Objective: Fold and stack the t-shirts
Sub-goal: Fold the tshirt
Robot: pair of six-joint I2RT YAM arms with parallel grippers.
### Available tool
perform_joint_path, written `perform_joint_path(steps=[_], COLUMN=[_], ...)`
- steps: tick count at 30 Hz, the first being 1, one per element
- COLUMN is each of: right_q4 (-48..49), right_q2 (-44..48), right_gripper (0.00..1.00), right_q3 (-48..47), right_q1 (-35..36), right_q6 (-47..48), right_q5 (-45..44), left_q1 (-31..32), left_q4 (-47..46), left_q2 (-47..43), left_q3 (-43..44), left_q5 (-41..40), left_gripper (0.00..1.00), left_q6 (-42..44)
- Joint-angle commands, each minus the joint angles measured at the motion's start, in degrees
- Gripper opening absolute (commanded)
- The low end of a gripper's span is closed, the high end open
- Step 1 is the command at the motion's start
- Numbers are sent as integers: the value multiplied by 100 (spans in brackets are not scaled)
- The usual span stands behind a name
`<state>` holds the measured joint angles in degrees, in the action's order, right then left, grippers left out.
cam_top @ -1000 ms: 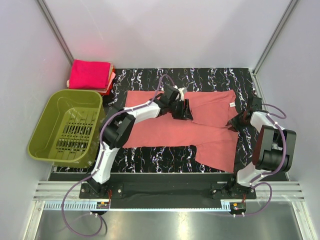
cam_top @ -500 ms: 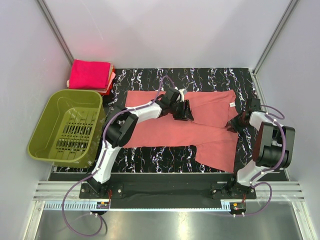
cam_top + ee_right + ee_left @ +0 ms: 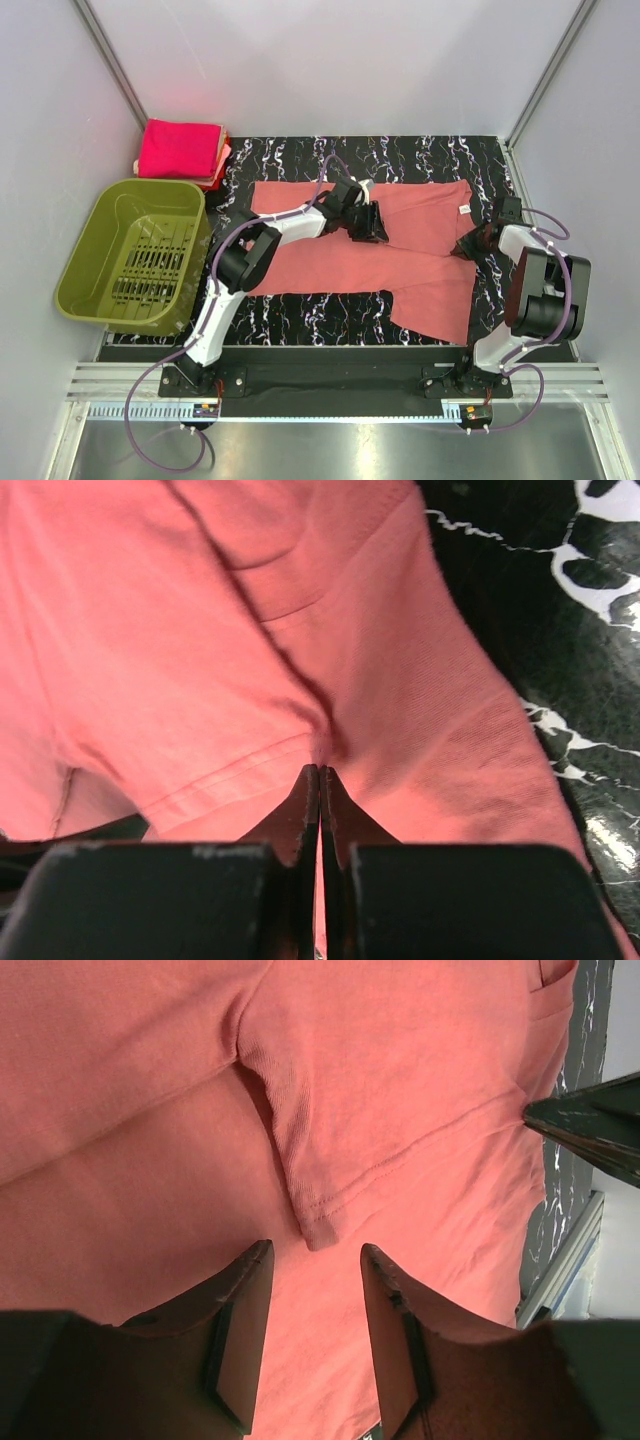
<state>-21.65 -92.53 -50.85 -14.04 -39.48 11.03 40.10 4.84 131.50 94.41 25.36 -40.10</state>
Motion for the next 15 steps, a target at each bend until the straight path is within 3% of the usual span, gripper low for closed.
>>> perform_joint_path(steps=[1, 8, 15], right_q4=[196, 231, 284], right_q2=[385, 543, 728], right_gripper=[0, 0, 0], right_q3=[49, 216, 330], right_q1=[51, 68, 68], right_q6=[-15, -42, -120], right_q5=[145, 269, 251], left_q1=[33, 51, 51], left_q4=[-396, -467, -792], left_q2=[130, 253, 358], left_q3=[306, 324, 394], left_q5=[127, 127, 258], left_gripper=[44, 40, 25], left_q6=[-156, -349, -569])
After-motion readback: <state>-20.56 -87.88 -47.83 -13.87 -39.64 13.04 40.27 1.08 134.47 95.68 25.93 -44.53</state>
